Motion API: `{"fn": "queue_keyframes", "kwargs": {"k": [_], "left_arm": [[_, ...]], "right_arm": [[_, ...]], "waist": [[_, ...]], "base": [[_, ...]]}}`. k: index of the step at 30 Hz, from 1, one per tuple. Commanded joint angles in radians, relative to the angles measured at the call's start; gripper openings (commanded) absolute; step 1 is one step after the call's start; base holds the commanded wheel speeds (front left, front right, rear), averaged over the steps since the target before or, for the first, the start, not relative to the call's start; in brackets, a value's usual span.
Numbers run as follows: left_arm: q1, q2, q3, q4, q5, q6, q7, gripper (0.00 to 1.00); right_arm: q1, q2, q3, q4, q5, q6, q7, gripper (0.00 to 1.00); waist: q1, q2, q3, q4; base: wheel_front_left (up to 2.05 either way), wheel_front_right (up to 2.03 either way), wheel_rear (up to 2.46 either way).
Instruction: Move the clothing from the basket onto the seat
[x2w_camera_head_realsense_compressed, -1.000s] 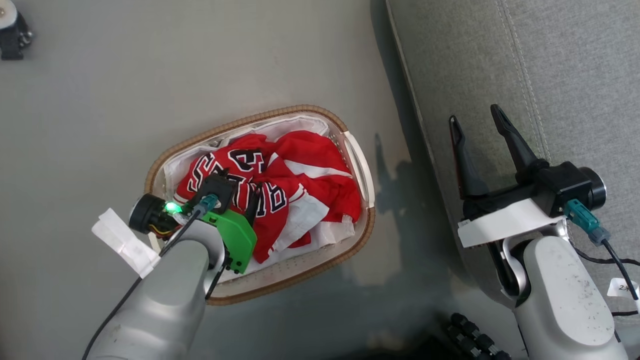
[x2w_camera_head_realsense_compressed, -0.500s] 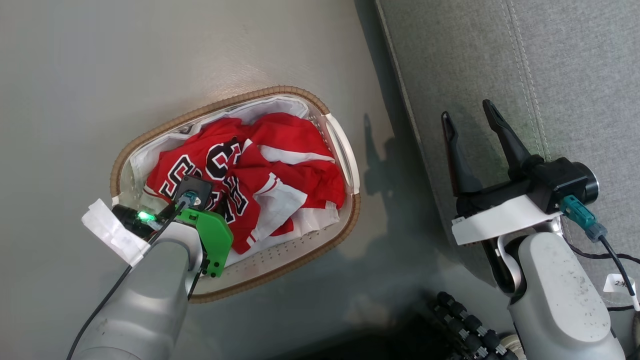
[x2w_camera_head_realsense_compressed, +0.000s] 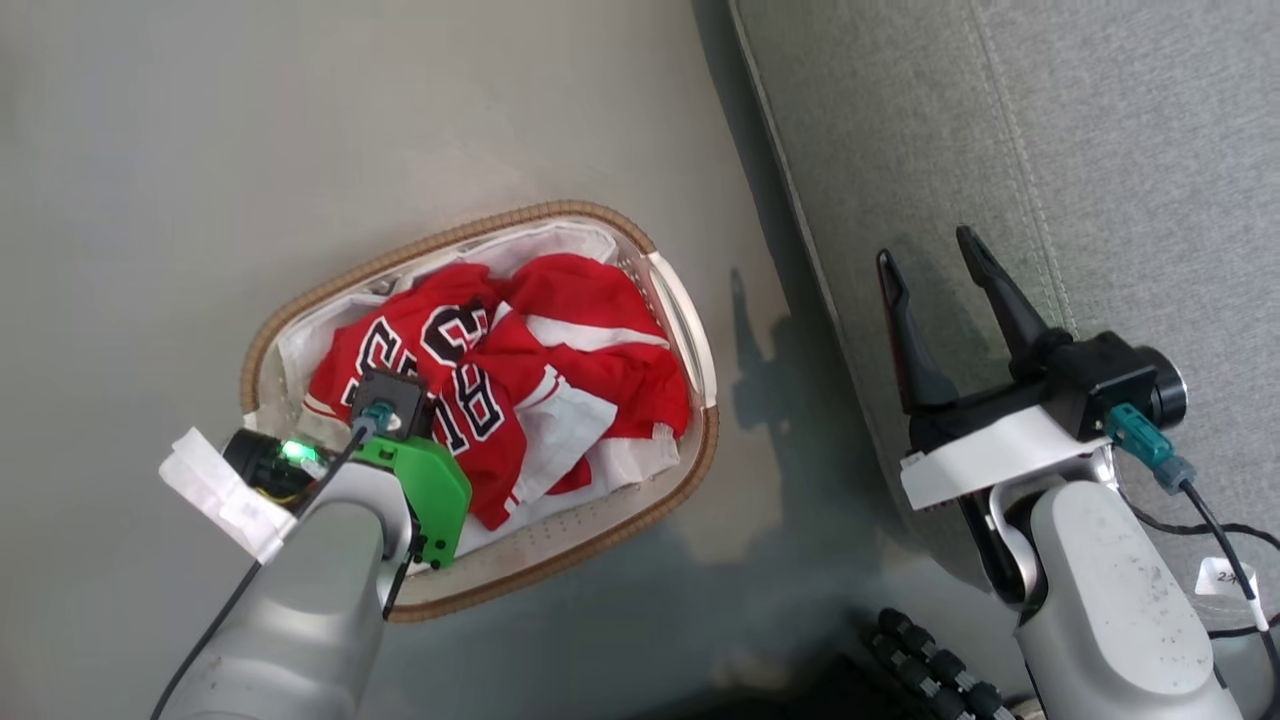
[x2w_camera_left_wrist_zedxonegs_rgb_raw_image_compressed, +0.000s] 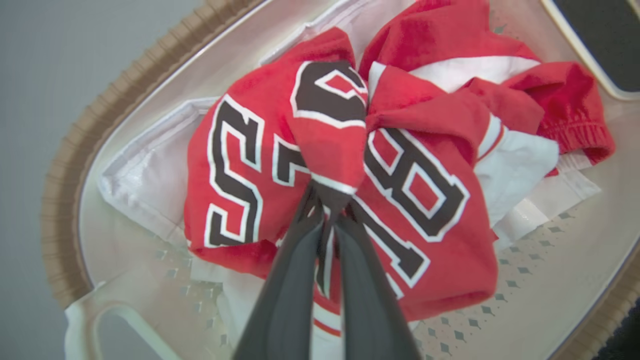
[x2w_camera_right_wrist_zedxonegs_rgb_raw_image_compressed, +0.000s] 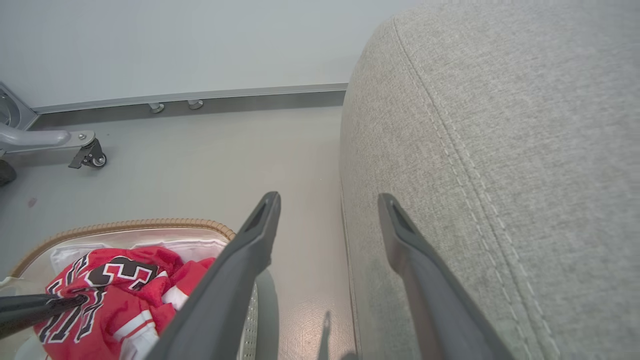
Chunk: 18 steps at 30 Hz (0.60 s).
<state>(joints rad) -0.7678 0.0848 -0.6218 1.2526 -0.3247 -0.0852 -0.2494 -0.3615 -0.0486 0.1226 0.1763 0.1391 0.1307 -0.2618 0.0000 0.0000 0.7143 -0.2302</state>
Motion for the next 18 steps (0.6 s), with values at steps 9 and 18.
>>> {"fn": "queue_keyframes", "kwargs": {"k": [9,18], "left_arm": [[0.108,0.025,0.028,-0.156,-0.016,0.003,-0.017,0.00],[0.221,0.067,0.046,-0.377,0.030,-0.002,-0.016,0.00]], "right_arm": [[0.072,-0.004,-0.026,0.034,-0.045,0.000,-0.005,1.00],[0.170,-0.004,-0.037,0.065,-0.090,0.000,-0.005,1.00]], "waist": [[0.0000,0.0000,-0.228,0.075],[0.0000,0.0000,-0.463,0.133]], "base": [[0.00,0.00,0.00],[0.00,0.00,0.00]]}}
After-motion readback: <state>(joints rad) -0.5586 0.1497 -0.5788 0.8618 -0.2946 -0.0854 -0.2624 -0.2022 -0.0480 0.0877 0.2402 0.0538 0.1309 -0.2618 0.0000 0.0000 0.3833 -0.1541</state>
